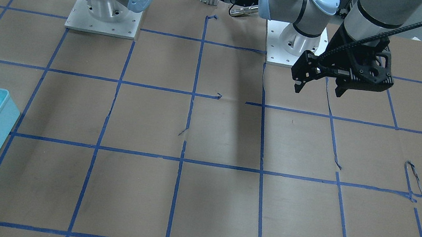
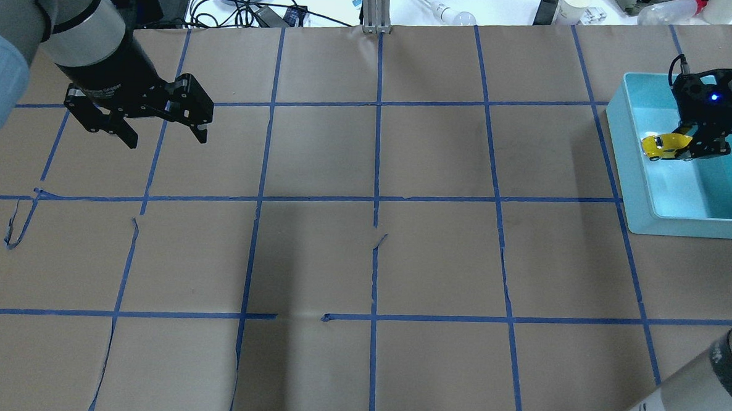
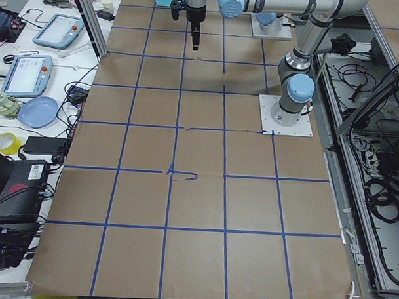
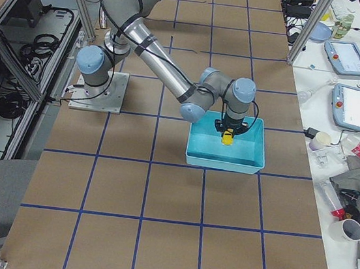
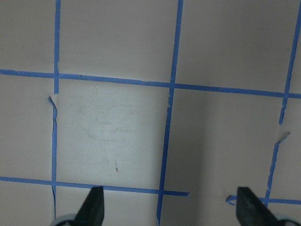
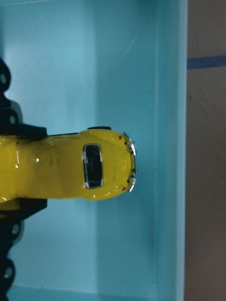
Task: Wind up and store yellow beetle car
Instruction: 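Lower the car into the bin and open the right gripper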
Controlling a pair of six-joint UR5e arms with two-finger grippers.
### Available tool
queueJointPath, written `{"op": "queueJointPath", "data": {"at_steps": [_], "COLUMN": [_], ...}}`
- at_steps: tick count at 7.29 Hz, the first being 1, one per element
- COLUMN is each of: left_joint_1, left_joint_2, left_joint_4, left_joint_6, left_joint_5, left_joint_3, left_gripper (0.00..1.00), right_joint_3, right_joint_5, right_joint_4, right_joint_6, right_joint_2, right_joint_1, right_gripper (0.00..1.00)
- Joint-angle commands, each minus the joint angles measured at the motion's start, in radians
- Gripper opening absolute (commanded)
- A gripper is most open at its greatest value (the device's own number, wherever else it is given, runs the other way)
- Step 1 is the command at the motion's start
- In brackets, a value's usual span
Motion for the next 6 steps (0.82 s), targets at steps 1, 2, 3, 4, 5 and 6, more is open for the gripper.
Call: {"op": "queueJointPath", "data": {"at_steps": [1,2,3,4,5,6], "left_joint_1": [0.000,0.002,0.002,0.002,0.002,0.002], "left_joint_2": [-0.001,-0.001,0.000,0.000,0.000,0.000], "left_joint_4": [-0.001,-0.001,-0.001,0.001,0.001,0.001], "left_joint_6": [0.002,0.002,0.002,0.002,0.002,0.002], "left_joint_5": [0.002,0.000,0.000,0.000,0.000,0.000], "left_joint_3": [0.000,0.000,0.000,0.000,0.001,0.002], "left_gripper": [1.00,1.00,1.00,1.00,1.00,1.00], "right_joint_3": [0.049,0.052,0.063,0.064,0.041,-0.003], "right_joint_5": [-0.010,-0.010,-0.001,-0.001,0.001,0.002], "right_joint_4": [-0.090,-0.091,-0.091,-0.091,-0.084,0.004], "right_joint_6": [-0.006,-0.008,-0.024,-0.028,-0.028,-0.008], "right_joint_2": [0.005,0.005,0.007,0.002,-0.021,-0.095], "right_joint_1": [0.001,0.001,-0.001,-0.001,-0.001,0.008], "right_gripper": [0.47,0.61,0.82,0.88,0.85,0.84]}}
